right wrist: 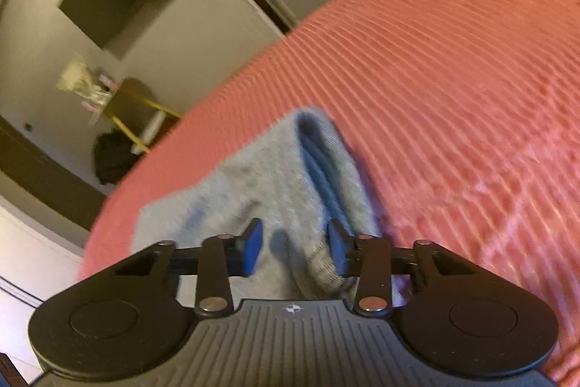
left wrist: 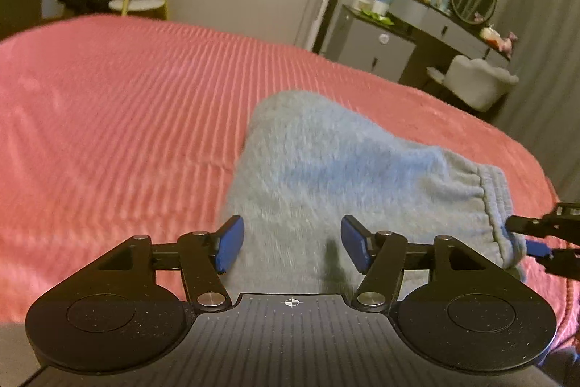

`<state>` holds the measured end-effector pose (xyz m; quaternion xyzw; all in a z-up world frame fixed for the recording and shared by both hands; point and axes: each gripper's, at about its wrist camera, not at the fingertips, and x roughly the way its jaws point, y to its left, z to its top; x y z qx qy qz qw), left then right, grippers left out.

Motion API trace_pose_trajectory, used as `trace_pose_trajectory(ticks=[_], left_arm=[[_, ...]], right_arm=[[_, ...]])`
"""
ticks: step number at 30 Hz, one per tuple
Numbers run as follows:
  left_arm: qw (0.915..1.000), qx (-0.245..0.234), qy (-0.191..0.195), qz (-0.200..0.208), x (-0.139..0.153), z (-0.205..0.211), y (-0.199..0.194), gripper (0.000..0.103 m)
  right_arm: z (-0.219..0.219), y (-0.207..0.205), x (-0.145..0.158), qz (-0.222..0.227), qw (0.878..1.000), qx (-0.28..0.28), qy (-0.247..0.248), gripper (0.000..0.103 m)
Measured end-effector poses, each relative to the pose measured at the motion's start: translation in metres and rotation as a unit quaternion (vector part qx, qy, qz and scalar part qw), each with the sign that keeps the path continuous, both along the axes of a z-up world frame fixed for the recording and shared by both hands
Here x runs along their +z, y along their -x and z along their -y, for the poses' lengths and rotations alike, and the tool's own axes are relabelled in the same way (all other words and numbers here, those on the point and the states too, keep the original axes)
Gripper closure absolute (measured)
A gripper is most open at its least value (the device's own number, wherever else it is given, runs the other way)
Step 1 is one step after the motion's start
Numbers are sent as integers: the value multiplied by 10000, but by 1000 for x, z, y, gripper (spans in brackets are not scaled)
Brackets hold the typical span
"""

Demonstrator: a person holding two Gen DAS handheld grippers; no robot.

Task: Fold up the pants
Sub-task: 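Open both tools to release the sweatpants, then grasp the folded leg edge with the right tool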

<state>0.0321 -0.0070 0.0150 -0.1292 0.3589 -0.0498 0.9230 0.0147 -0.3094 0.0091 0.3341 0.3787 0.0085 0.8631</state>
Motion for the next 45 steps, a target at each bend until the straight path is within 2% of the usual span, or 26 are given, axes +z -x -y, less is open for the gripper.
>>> trace_pose_trajectory(ticks=[3, 7, 13, 17, 24, 27, 31, 36, 39, 42, 45], left_arm=[[9998, 123, -143, -13, -17, 0, 5, 37], [9999, 117, -48, 47, -15, 1, 5, 33], [9999, 114, -100, 21, -16, 3, 5, 33], [9998, 118, -131, 12, -17, 5, 3, 32], [9999, 137, -48, -54, -18, 4, 2, 31], [9998, 179, 13, -96, -20, 2, 2, 30], [9997, 210, 70, -116, -19, 1, 4, 30], [9996, 232, 100, -123, -19, 1, 4, 30], [9997, 222, 66, -121, -19, 2, 4, 30], [9996, 221, 85, -121, -19, 0, 4, 30], [9996, 225, 113, -127, -19, 0, 4, 30]], right_arm=[[4, 12, 0, -20, 9999, -51, -103, 65], [12, 20, -4, -26, 9992, -146, -370, 65], [12, 17, -6, -274, 9985, -229, -416, 64], [16, 19, -14, -321, 9962, -328, -735, 64], [17, 8, -23, -354, 9928, -480, -1041, 57], [18, 4, -30, -250, 9884, -592, -1374, 46], [21, 6, -27, -187, 9858, -600, -1556, 47], [21, 19, -23, -266, 9867, -520, -1517, 49], [17, 23, -28, -460, 9827, -369, -1758, 53], [11, 23, -30, -365, 9864, -382, -1559, 54], [7, 17, -35, -281, 9856, -569, -1570, 54]])
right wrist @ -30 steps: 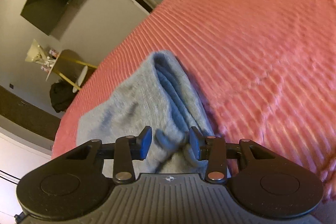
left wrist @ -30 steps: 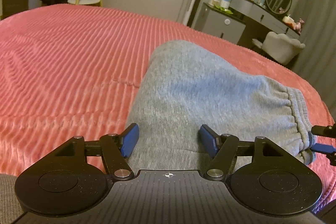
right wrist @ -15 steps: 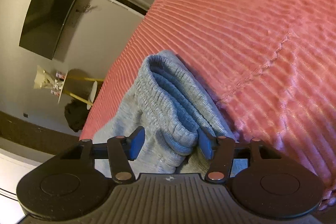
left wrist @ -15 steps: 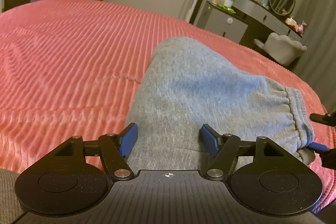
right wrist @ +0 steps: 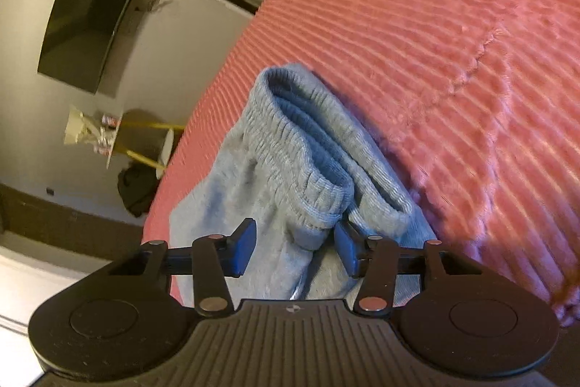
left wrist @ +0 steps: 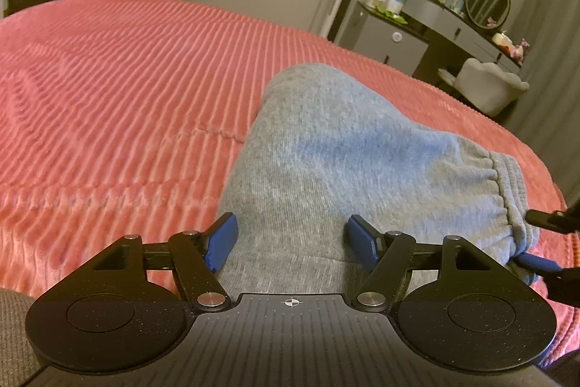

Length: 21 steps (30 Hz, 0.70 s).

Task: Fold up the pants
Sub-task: 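Grasp the folded leg edge with the right tool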

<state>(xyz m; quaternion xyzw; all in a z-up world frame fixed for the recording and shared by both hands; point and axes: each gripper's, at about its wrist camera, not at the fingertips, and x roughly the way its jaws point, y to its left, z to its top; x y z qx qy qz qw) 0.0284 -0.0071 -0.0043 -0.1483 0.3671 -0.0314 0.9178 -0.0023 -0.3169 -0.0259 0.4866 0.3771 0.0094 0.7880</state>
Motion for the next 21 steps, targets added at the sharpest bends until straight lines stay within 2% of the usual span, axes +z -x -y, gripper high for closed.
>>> trace_pose_trajectory(ticks=[3, 7, 9, 10, 15, 20, 21], left_arm=[[10000, 19, 33, -1, 0, -1, 0, 29], [9996, 164, 240, -23, -1, -7, 1, 29], [9991, 219, 351, -60, -1, -10, 0, 29], [9990, 231, 373, -65, -1, -10, 0, 29], [9995, 174, 262, -37, -1, -7, 0, 29], [9993, 201, 309, -39, -1, -8, 1, 29], [9993, 199, 300, -35, -2, -8, 1, 29]], right_arm=[[-5, -6, -10, -34, 9999, -138, -15, 54], [-6, -7, -12, -97, 9993, -107, -349, 57], [-9, -4, -11, -272, 9994, -69, -215, 65], [-11, -2, -11, -273, 9994, -71, -193, 65], [-8, -3, -18, -143, 9987, -283, -388, 69], [-19, -14, -10, -51, 9996, -81, 262, 72], [-22, -15, -7, -11, 9990, -15, 436, 76]])
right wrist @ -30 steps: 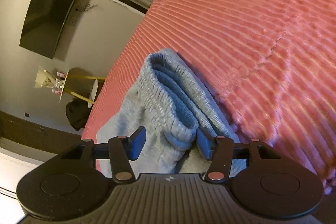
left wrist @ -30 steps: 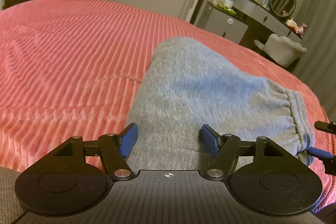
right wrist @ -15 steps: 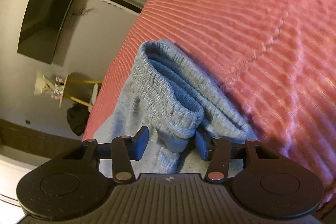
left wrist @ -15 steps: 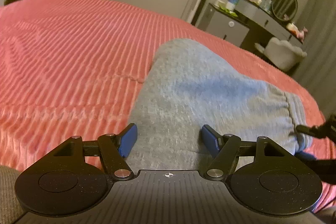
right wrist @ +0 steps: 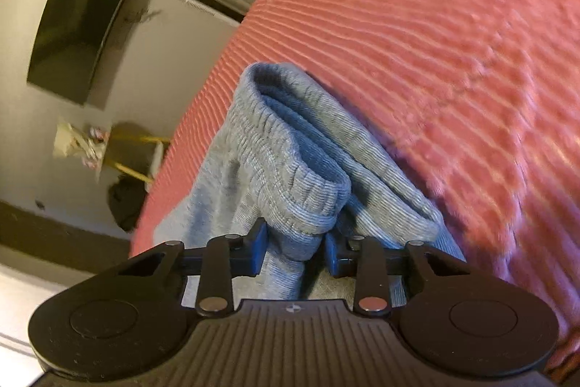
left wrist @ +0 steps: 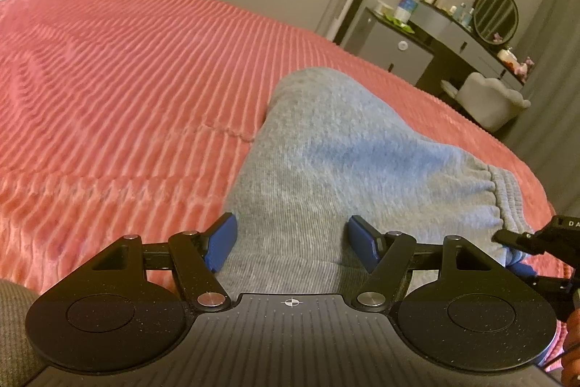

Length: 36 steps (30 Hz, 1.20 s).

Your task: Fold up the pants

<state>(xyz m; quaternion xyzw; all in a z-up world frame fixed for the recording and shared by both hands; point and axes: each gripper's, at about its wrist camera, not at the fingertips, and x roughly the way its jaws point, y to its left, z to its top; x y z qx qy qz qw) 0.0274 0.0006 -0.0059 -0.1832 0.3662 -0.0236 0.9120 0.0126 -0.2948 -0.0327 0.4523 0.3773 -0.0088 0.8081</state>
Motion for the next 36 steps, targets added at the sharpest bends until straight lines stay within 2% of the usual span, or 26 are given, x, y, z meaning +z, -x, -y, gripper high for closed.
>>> trace_pose_trajectory(ticks=[3, 4, 6, 7, 8, 11, 12, 13, 15, 17, 19, 20, 21, 23, 27, 32, 36], left_arm=[[10000, 48, 15, 63, 2, -1, 3, 31], [9999, 87, 32, 113, 3, -3, 5, 31], [9996, 137, 84, 251, 7, -6, 9, 33], [9993, 156, 113, 314, 9, -7, 10, 33], [9993, 165, 117, 316, 9, -8, 9, 33], [9997, 207, 50, 123, 6, -8, 6, 33], [9998, 206, 27, 72, 5, -8, 5, 33], [9998, 188, -10, 45, 6, -7, 5, 33], [9998, 157, -108, -1, 8, -6, 4, 33], [9998, 158, -96, -9, 10, -8, 4, 32], [9998, 171, -16, -61, 9, -10, 2, 32], [9998, 182, 18, -110, 8, -11, 0, 32], [9997, 187, 50, -149, 5, -13, -1, 32], [9995, 214, 93, -208, 2, -13, -3, 31], [9997, 185, -42, -183, 2, -11, -5, 31], [9995, 209, -72, -235, 1, -10, -6, 30], [9993, 199, -158, -270, 0, -8, -9, 27]], right_arm=[[-1, 7, 12, 316, 9993, 86, 199, 82], [1, 15, 17, 579, 9983, 53, 26, 82], [11, 26, 22, 1108, 9912, -28, -722, 83], [17, 30, 22, 1230, 9875, -46, -987, 83], [20, 32, 23, 1224, 9887, -16, -864, 83], [15, 26, 20, 645, 9968, 310, 345, 83], [8, 23, 17, 399, 9936, 465, 950, 83], [2, 22, 15, 324, 9895, 571, 1289, 83], [-5, 18, 20, 263, 9863, 642, 1496, 82], [-4, 13, 28, 153, 9870, 668, 1453, 78], [4, 18, 31, 173, 9906, 591, 1220, 70], [9, 19, 34, 184, 9919, 511, 1151, 61], [13, 25, 35, 176, 9914, 408, 1233, 53], [20, 27, 39, 218, 9897, 345, 1375, 44], [21, 22, 37, 110, 9885, 672, 1350, 42], [-4, 7, 35, 217, 9749, 1060, 1946, 42], [-12, -6, 23, 146, 9636, 1320, 2322, 38]])
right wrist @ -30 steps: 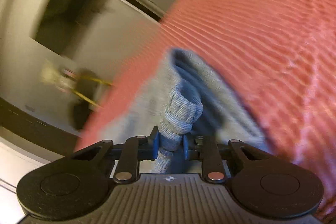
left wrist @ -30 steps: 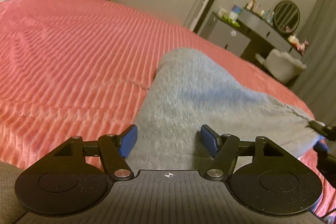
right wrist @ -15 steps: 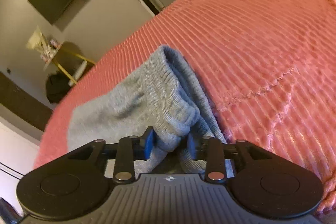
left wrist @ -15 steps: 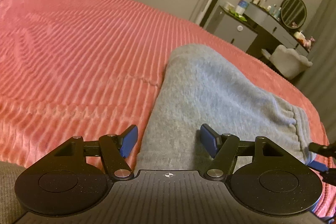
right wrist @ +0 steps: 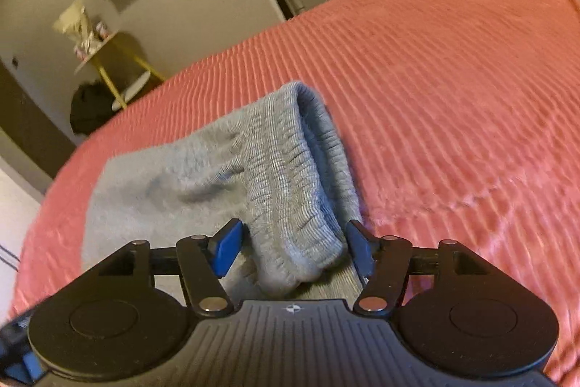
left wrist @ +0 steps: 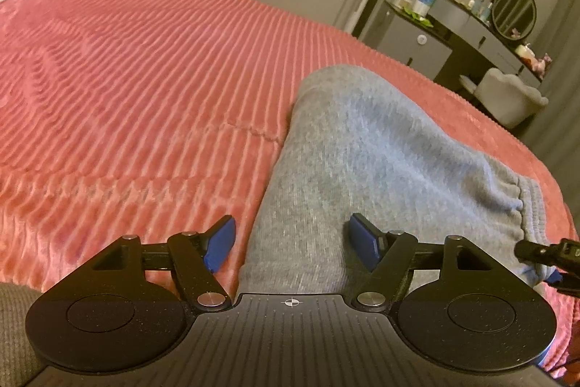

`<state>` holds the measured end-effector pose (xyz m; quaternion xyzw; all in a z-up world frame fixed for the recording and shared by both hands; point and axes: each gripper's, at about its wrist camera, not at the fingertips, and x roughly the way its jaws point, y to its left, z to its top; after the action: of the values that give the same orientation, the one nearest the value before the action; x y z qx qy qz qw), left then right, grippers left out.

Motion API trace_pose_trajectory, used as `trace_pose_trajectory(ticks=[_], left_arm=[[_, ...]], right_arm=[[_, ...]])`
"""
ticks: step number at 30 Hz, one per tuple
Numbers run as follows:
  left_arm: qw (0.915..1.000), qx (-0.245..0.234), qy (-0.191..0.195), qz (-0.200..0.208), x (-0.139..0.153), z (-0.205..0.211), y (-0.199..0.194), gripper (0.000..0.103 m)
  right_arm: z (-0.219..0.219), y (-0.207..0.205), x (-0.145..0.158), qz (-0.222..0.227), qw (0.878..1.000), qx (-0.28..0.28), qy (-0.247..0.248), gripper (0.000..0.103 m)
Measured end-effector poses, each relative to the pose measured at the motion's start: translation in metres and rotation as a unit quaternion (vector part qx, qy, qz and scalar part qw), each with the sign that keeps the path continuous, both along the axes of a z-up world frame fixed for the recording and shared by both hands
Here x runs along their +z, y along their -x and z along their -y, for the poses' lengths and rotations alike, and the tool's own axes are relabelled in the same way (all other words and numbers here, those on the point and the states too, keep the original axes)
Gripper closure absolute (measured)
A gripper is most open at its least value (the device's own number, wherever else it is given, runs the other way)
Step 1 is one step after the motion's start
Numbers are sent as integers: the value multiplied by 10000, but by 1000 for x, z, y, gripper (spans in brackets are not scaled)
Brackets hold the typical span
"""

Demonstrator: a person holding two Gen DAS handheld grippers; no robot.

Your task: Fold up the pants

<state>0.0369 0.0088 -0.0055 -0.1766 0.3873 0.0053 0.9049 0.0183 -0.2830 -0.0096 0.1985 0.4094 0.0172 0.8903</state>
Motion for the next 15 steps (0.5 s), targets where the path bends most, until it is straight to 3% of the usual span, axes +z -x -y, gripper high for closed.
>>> trace_pose_trajectory(ticks=[1, 2, 6, 10, 15], left_arm=[[10000, 9, -11, -10, 0, 0, 0, 26], [10000, 13, -2, -26, -1, 0, -1, 25], [9999, 36, 63, -73, -1, -2, -4, 24], [9999, 10, 120, -101, -1, -5, -6, 24], [9977, 18, 647, -214, -4, -20, -12, 26]], right_arm=[[0, -1, -2, 12, 9999, 21, 132, 34], [1, -2, -4, 5, 9997, -15, 236, 23], [15, 1, -10, -47, 9993, -220, -287, 22], [17, 0, -12, -93, 9990, -187, -391, 22], [34, -6, -30, -393, 9913, -261, -1228, 17]])
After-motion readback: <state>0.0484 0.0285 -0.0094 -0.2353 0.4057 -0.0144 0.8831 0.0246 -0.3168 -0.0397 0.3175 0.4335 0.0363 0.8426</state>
